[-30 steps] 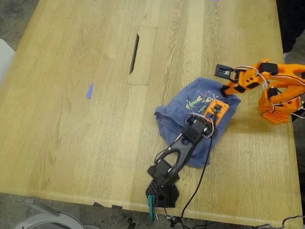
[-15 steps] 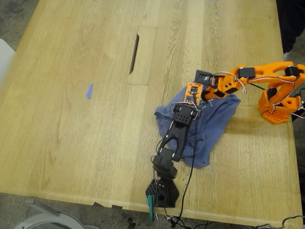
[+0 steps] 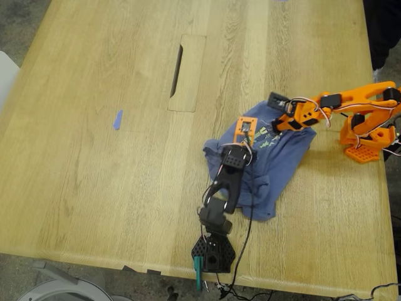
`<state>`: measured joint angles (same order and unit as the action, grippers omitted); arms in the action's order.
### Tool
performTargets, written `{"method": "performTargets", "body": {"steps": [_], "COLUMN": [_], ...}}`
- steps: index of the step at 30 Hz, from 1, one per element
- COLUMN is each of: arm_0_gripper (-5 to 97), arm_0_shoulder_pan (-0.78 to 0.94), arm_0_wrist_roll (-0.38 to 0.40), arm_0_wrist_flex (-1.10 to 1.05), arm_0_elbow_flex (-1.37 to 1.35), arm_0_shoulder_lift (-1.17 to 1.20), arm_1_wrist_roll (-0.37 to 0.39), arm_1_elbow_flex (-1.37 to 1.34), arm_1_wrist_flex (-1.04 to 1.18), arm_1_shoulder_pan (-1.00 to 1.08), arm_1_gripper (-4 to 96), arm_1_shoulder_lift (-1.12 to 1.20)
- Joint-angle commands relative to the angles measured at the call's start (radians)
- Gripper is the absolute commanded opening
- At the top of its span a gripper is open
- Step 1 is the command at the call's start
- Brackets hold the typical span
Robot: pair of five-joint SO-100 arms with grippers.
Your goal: Fold a T-shirt
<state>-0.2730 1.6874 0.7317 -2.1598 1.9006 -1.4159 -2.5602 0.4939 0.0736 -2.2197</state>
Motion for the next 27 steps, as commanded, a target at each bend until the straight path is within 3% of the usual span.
{"method": "performTargets", "body": {"steps": [1, 6, 12, 16, 20, 27], "arm_0_gripper": [0, 0, 0, 0, 0, 0], "arm_0_shoulder_pan": [0.049, 0.026, -0.043, -0.084, -0.089, 0.02], "arm_0_wrist_roll": [-0.003, -0.003, -0.006, -0.003, 0.003, -0.002], "arm_0_wrist_flex": [0.04, 0.115, 0.15, 0.15, 0.095, 0.015], "arm_0_elbow_flex": [-0.06, 0.052, 0.419, 0.586, 0.525, 0.186], "arm_0_shoulder_lift": [0.179, 0.19, -0.069, -0.23, -0.262, -0.08], "arm_1_wrist_roll": [-0.002, -0.005, -0.005, 0.002, 0.009, 0.008], "arm_1_elbow_flex": [-0.041, 0.126, 0.518, 0.581, 0.491, 0.192], "arm_1_wrist_flex": [0.041, 0.155, 0.187, 0.115, 0.009, -0.101], "arm_1_shoulder_pan": [0.061, 0.12, -0.005, -0.089, -0.1, 0.008], "arm_1_gripper": [1.2, 1.2, 1.0, 1.0, 1.1, 1.0], "arm_1_shoulder_lift": [-0.103, -0.098, 0.189, 0.324, 0.359, 0.206]}}
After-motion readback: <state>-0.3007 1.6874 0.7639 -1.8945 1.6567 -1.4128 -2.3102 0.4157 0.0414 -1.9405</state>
